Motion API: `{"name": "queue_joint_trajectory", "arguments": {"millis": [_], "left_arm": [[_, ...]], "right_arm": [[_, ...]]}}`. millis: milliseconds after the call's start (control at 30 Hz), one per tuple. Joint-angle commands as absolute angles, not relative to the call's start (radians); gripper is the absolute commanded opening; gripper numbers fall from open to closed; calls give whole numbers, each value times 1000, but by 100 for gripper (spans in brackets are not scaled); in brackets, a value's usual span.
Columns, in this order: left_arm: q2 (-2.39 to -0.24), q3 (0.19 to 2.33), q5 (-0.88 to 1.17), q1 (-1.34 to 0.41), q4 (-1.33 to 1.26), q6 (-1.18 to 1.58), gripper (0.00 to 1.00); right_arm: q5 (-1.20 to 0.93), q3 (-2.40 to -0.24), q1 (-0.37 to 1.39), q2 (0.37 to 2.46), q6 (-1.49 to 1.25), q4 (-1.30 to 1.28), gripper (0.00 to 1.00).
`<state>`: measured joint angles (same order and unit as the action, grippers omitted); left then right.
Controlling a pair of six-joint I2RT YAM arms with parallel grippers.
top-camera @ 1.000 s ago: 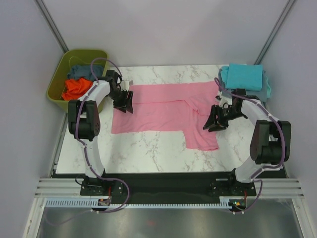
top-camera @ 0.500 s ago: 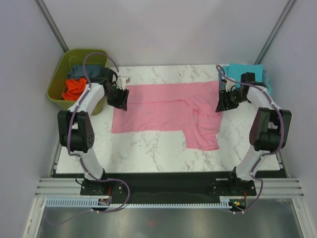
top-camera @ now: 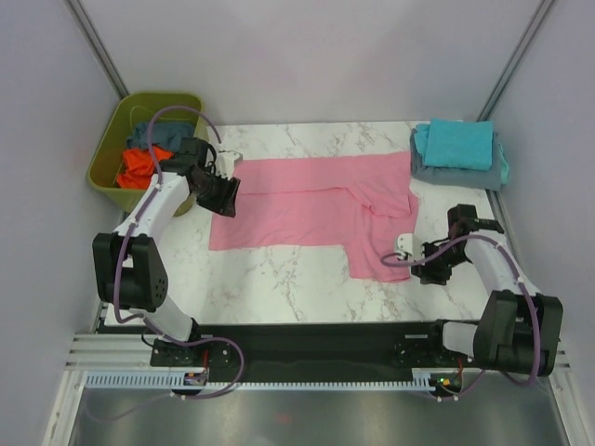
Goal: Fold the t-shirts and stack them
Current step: Fold the tshirt
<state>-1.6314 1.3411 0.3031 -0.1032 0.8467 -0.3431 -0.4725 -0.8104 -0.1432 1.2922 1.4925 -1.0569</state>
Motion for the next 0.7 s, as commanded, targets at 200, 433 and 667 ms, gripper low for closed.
{"name": "queue_joint_trajectory", "arguments": {"millis": [200,433,667], "left_arm": [[-1585,1301,295,-104,825,-383,56],[-1586,1278,295,-104,825,-383,56],[-1603,1278,295,-104,825,-383,56]], "right_arm": [[-557,-712,-135,1138,1766,-1011,49],[-571,-713,-126,1152,1793,-1026,49],[-574,-752,-71,1261,1776,-1032,47]]}}
